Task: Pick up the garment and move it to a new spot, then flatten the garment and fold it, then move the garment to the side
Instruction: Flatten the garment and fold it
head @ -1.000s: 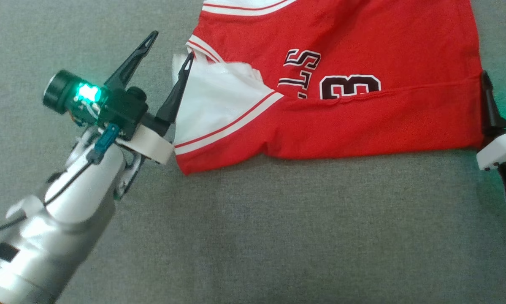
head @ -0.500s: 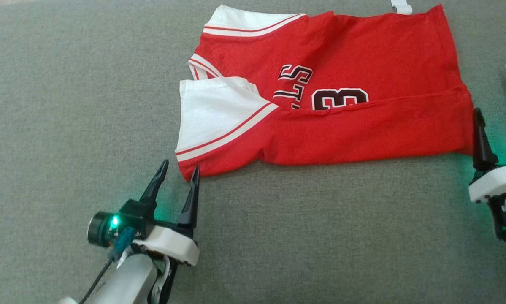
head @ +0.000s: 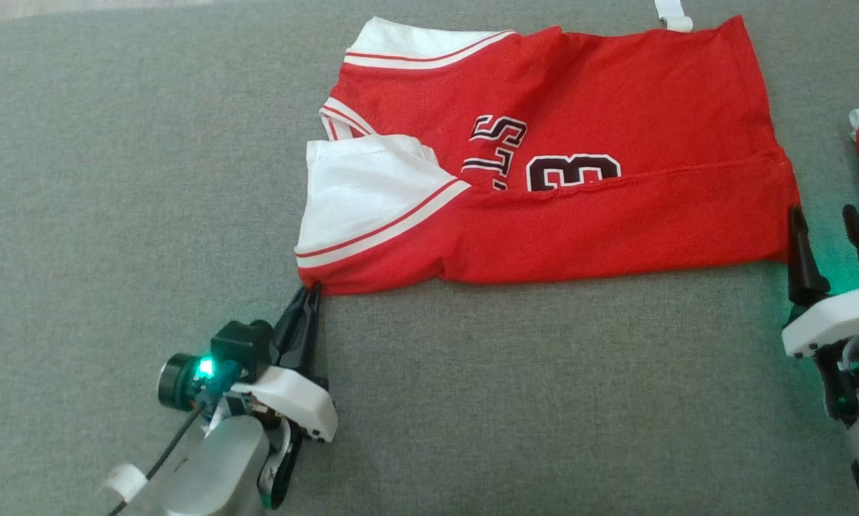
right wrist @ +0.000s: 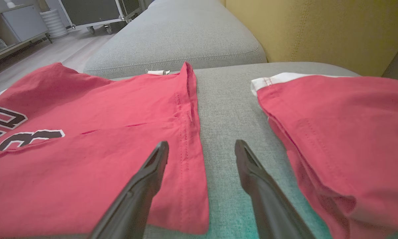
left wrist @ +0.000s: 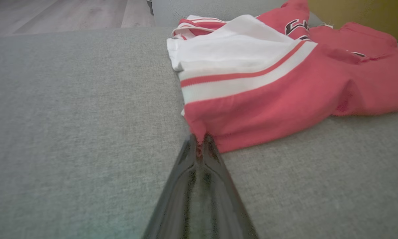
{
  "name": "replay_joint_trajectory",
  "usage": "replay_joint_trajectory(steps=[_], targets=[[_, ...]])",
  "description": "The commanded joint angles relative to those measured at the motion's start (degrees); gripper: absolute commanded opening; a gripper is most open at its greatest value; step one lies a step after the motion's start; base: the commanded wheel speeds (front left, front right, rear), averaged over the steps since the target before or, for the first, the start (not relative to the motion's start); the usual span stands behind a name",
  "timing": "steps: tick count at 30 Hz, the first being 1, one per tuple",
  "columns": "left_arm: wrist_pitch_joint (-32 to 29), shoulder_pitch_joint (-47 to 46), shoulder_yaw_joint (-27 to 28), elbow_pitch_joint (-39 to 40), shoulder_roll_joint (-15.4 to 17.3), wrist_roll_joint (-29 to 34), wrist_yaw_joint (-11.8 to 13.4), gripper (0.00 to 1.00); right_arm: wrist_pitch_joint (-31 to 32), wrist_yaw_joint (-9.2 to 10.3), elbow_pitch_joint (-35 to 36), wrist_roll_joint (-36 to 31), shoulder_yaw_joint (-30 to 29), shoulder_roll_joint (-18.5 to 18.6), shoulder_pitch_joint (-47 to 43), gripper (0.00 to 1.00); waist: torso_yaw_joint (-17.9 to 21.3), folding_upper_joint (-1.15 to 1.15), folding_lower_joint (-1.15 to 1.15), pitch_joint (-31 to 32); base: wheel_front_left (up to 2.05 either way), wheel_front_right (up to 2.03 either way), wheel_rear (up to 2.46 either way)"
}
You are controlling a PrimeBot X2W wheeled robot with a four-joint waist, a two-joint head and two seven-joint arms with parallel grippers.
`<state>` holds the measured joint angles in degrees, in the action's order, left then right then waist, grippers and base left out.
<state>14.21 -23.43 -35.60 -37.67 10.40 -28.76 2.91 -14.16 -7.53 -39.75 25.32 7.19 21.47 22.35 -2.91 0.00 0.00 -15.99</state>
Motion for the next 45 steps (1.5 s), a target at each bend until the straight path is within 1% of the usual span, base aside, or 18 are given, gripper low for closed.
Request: replay_joint_trajectory(steps=[1, 6, 13, 14, 15, 16, 19, 23, 24, 27, 32, 39, 45], targets=[[0.44, -1.13, 0.86, -0.05, 0.47, 0.27, -0.74, 0.00, 0.09, 0.04, 0.50, 0.63, 1.18, 0.66, -0.64, 1.00, -0.25, 0.00, 0.00, 0.37, 0.00, 0.00, 0.00], [0.70, -0.59, 0.84, -0.24, 0.61, 1.02, -1.93, 0.00, 2.31, 0.04, -1.45, 1.79, 2.53, 0.89, -1.16, 1.00, -0.86, 0.00, 0.00, 1.36, 0.00, 0.00, 0.00], [0.77, 2.22, 2.47, 5.26, 2.57, 2.71, -1.43, 0.00, 6.80, 0.04, -4.29, 2.78, 3.71, 1.09, -1.95, 1.00, -1.85, 0.00, 0.00, 2.77, 0.00, 0.00, 0.00], [0.77, 2.68, 2.70, 6.01, 2.89, 2.82, -1.30, 0.00, 7.27, 0.04, -4.26, 2.97, 3.92, 1.09, -2.08, 0.73, -1.91, 0.00, 0.00, 3.02, 0.00, 0.00, 0.00], [0.77, 3.21, 2.80, 6.62, 3.16, 2.83, -1.21, 0.00, 7.61, 0.04, -4.16, 3.28, 4.08, 1.07, -2.25, 0.35, -1.91, 0.00, 0.00, 3.34, 0.00, 0.00, 0.00], [0.77, 3.77, 2.87, 7.22, 3.42, 2.77, -1.13, 0.00, 8.01, 0.04, -3.95, 3.74, 4.38, 1.05, -2.48, 0.00, -1.89, 0.00, 0.00, 3.72, 0.00, 0.00, 0.00], [0.58, 5.85, 2.95, 9.36, 4.34, 2.34, -0.90, 0.00, 9.17, 0.04, -3.15, 4.99, 5.36, 1.69, -3.41, 0.00, -1.71, 0.00, 0.00, 5.05, 0.00, 0.00, 0.00], [-1.43, 9.73, 3.16, 13.45, 6.09, 1.07, -0.33, 0.00, 9.77, 0.04, -1.87, 6.21, 6.25, 3.09, -5.23, 0.00, -1.49, 0.00, 0.00, 7.14, 0.00, 0.00, 0.00], [-1.43, 9.73, 3.16, 13.45, 6.09, 1.07, -0.33, 0.00, 9.77, 0.04, -1.87, 6.21, 6.25, 3.09, -5.23, 0.00, -1.49, 0.00, 0.00, 7.14, 0.00, 0.00, 0.00], [-3.91, 13.36, 2.93, 17.32, 7.68, 0.04, 0.07, 0.00, 10.24, 0.04, -0.05, 7.25, 6.89, 4.43, -7.70, 0.00, -1.45, 0.00, 0.00, 8.64, 0.00, 0.00, 0.00], [-8.12, 19.74, 2.10, 23.80, 10.02, -1.13, 1.72, 0.00, 11.67, 0.04, 3.81, 8.77, 6.98, 6.89, -13.94, 0.00, -1.50, 0.00, 0.00, 10.97, 0.00, 0.00, 0.00], [-10.87, 26.75, 1.50, 31.29, 13.02, -1.65, 4.22, 0.00, 14.12, 0.04, 10.56, 9.75, 3.54, 8.66, -24.66, 0.00, -1.57, 0.00, 0.00, 13.86, 0.00, 0.00, 0.00], [-13.79, 29.65, 0.79, 35.46, 14.53, -2.97, 4.44, 0.00, 17.23, 0.04, 17.20, 8.77, -0.43, 7.94, -30.52, 0.00, -0.99, 0.00, 0.00, 14.18, 0.00, 0.00, 0.00]])
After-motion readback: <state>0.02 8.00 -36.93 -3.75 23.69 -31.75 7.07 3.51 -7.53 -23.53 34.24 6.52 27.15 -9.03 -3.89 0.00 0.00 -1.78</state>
